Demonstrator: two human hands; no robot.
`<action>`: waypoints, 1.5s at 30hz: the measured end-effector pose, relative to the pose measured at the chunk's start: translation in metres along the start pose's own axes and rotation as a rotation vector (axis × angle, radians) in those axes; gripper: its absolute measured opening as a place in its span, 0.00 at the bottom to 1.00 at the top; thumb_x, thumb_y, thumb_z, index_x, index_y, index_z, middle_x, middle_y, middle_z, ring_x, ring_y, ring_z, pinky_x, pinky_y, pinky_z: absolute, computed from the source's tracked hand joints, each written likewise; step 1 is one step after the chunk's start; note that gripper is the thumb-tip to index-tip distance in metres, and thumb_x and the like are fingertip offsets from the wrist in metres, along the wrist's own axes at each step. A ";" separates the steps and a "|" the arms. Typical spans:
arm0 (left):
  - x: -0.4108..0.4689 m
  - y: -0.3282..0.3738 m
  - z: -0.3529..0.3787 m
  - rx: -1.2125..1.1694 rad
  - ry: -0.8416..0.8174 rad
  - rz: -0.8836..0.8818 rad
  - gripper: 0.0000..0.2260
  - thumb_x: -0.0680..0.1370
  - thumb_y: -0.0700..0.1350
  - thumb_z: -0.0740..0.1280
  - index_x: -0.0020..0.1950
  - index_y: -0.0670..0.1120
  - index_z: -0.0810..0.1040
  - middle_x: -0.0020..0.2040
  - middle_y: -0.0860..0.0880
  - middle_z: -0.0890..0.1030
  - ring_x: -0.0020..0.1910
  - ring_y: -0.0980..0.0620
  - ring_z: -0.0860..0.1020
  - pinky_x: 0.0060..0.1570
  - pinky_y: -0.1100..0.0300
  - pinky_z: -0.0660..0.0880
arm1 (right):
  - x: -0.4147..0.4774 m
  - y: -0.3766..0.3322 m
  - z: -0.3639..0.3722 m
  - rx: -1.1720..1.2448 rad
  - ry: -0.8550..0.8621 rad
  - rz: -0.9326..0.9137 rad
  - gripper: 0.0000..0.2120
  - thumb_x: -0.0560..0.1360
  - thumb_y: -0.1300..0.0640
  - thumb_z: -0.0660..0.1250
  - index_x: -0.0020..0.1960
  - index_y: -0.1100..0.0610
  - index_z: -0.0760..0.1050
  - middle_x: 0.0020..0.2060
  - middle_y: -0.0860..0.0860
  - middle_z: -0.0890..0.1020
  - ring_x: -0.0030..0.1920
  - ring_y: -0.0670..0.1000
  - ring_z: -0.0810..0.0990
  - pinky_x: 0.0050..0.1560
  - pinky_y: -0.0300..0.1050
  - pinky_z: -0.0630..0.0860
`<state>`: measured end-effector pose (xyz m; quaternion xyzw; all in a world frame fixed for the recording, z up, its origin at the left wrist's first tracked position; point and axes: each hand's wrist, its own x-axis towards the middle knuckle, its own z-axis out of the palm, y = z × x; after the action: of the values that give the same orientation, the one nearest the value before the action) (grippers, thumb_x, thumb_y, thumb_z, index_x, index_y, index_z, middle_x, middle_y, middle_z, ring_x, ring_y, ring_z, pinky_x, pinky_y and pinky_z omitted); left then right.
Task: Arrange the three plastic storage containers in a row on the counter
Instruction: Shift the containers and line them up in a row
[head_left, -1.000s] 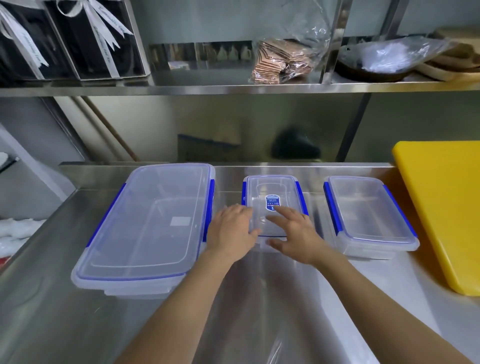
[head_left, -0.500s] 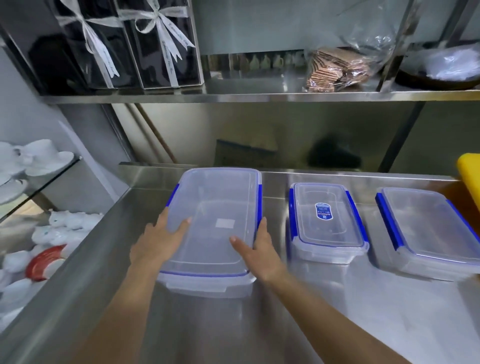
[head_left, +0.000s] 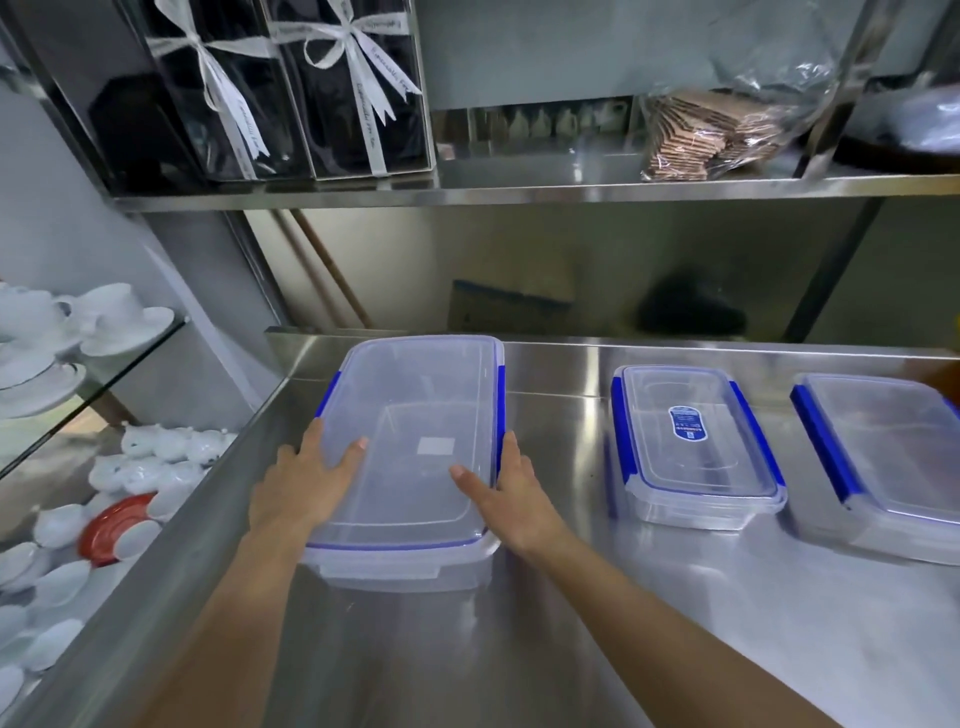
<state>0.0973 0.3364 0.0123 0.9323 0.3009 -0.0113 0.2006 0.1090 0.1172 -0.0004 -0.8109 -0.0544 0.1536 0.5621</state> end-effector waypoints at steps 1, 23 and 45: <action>-0.002 0.004 -0.002 0.085 0.096 0.038 0.33 0.74 0.65 0.56 0.74 0.50 0.58 0.72 0.38 0.64 0.70 0.36 0.63 0.69 0.43 0.59 | -0.001 0.001 -0.007 -0.040 0.042 -0.017 0.30 0.73 0.39 0.61 0.70 0.50 0.59 0.66 0.51 0.69 0.61 0.51 0.73 0.62 0.52 0.74; -0.121 0.205 0.150 -0.822 -0.572 0.282 0.23 0.76 0.53 0.64 0.70 0.55 0.62 0.66 0.53 0.75 0.58 0.57 0.75 0.54 0.61 0.69 | -0.018 0.102 -0.169 -0.118 0.623 0.224 0.34 0.73 0.50 0.67 0.71 0.60 0.56 0.67 0.62 0.66 0.67 0.63 0.66 0.67 0.59 0.65; -0.106 0.190 0.161 -0.893 -0.542 0.294 0.24 0.76 0.54 0.64 0.70 0.56 0.62 0.64 0.50 0.75 0.57 0.55 0.76 0.52 0.58 0.75 | -0.041 0.114 -0.225 -0.731 1.006 0.129 0.26 0.74 0.45 0.63 0.67 0.56 0.65 0.71 0.59 0.64 0.71 0.61 0.61 0.70 0.58 0.58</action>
<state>0.1341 0.0764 -0.0509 0.7523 0.0801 -0.0941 0.6472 0.1304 -0.1356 -0.0261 -0.9256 0.2169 -0.2417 0.1946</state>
